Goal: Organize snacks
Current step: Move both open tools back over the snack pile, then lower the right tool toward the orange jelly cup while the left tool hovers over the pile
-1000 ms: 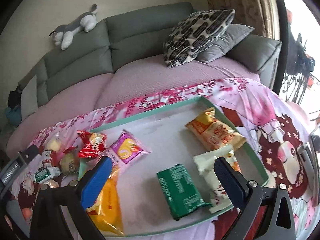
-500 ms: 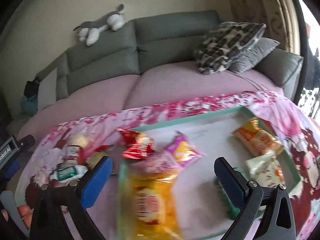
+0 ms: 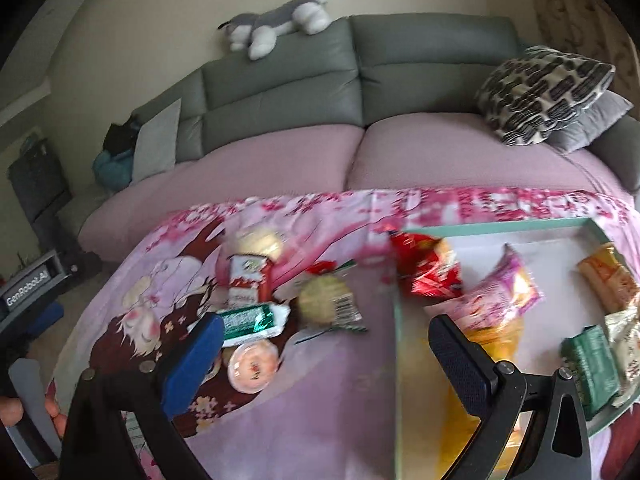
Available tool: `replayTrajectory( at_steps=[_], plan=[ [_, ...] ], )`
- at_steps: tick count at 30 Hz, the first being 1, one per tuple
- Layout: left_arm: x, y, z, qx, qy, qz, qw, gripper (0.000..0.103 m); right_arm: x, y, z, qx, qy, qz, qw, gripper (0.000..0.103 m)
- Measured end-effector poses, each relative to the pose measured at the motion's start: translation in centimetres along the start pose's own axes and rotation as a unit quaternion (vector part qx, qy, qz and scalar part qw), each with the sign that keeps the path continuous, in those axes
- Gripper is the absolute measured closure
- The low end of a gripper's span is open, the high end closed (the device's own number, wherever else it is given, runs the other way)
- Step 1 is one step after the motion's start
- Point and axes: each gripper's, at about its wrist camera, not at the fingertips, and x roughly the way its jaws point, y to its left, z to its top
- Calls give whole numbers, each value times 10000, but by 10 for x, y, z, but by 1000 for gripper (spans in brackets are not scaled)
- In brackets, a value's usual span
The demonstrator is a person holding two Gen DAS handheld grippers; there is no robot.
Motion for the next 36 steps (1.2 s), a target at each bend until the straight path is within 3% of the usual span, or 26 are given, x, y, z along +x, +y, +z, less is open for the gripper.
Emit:
replayTrajectory(
  at_steps=[6,14,25,36],
  plan=[
    [11,2,-7,-97,142,222,9996,1,17,12,-11,-93,320,232,9992,0],
    [47,3,-26,-190,877,186,9958,1,41,26,-25,-380,657,113,9971,0],
    [79,5,-48,10,1366,336,9901,1,62,44,-35,-622,860,30,9944,4],
    [79,22,-43,-245,1415,408,9888,1,70,58,-35,-666,835,-83,9942,15]
  ],
)
